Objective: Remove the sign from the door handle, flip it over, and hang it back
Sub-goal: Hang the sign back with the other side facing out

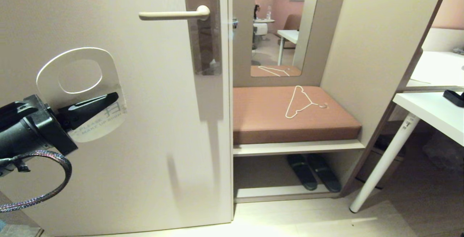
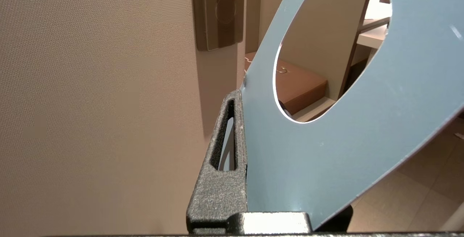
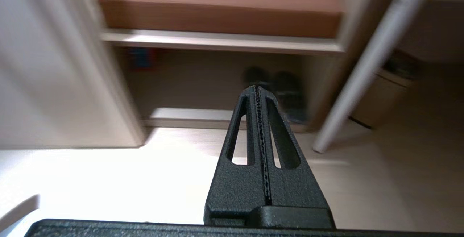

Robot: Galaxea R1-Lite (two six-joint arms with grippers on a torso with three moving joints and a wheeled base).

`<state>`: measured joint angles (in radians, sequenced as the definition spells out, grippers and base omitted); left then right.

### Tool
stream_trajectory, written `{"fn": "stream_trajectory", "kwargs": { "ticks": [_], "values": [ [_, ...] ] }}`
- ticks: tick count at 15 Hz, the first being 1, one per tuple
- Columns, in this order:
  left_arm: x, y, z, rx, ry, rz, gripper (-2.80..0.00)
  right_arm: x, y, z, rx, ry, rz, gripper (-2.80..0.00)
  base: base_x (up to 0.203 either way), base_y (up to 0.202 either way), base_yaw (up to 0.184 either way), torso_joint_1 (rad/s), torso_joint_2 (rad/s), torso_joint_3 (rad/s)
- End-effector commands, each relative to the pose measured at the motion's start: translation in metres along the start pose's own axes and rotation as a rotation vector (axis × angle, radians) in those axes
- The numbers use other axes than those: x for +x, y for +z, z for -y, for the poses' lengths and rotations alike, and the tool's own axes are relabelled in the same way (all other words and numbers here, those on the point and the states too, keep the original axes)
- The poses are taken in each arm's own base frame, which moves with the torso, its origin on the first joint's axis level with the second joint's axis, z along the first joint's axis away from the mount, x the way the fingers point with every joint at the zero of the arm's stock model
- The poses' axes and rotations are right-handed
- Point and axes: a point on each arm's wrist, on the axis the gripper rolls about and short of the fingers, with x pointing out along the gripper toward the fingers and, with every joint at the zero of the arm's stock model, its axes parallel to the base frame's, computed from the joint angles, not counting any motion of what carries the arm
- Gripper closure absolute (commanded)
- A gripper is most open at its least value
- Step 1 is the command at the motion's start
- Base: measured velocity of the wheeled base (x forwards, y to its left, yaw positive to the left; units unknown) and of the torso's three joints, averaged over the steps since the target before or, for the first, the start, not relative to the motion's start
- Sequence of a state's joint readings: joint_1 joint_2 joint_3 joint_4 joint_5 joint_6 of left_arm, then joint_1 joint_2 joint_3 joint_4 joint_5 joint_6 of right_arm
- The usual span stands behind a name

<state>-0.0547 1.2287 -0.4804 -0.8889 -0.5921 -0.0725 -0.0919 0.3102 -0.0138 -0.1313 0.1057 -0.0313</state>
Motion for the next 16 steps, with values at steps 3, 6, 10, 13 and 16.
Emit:
{"fn": "stream_trajectory", "kwargs": {
  "ticks": [3, 6, 10, 13, 16],
  "values": [
    [-0.001, -0.001, 0.0, 0.003, -0.002, 0.004, 0.0, -0.007, -0.008, 0.001, -0.01, -0.011, 0.036, 0.0, 0.0, 0.0, 0.0, 0.0, 0.0, 0.0],
    [-0.003, 0.001, 0.002, 0.007, 0.001, 0.012, 0.0, -0.02, -0.021, 0.001, -0.012, -0.004, 0.1, 0.0, 0.0, 0.0, 0.0, 0.0, 0.0, 0.0],
    [-0.007, -0.001, -0.003, 0.008, 0.068, 0.005, 0.0, -0.021, -0.023, 0.001, -0.007, -0.002, 0.092, 0.0, 0.0, 0.0, 0.0, 0.0, 0.0, 0.0],
    [-0.003, -0.003, -0.015, 0.004, 0.176, -0.006, 0.0, -0.024, -0.025, 0.001, 0.006, -0.001, 0.147, 0.0, 0.0, 0.0, 0.0, 0.0, 0.0, 0.0],
    [0.011, -0.002, -0.028, 0.045, 0.256, -0.015, 0.0, -0.024, -0.025, 0.001, 0.006, -0.001, 0.146, 0.0, 0.0, 0.0, 0.0, 0.0, 0.0, 0.0]
  ]
}}
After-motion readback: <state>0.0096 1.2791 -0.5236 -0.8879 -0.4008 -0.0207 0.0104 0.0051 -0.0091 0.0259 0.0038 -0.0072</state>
